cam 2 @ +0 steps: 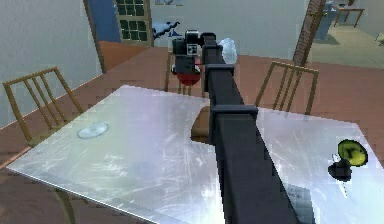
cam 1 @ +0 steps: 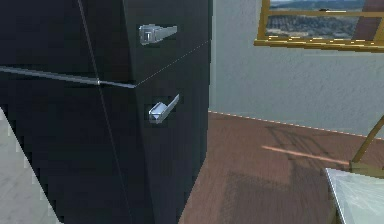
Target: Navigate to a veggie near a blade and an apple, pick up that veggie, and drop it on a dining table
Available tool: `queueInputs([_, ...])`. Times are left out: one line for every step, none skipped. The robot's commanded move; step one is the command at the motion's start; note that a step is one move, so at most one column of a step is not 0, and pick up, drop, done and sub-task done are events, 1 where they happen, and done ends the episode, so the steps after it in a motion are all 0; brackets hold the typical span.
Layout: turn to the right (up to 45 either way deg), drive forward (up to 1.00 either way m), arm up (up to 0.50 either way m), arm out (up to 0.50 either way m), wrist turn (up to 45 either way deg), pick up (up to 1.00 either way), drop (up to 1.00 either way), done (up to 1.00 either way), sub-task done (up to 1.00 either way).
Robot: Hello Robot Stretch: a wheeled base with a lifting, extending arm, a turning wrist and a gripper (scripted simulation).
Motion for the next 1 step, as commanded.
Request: queueInputs([0.0,0.0,0.0,0.0,-45.0,0.0,0.0,0.0,0.0])
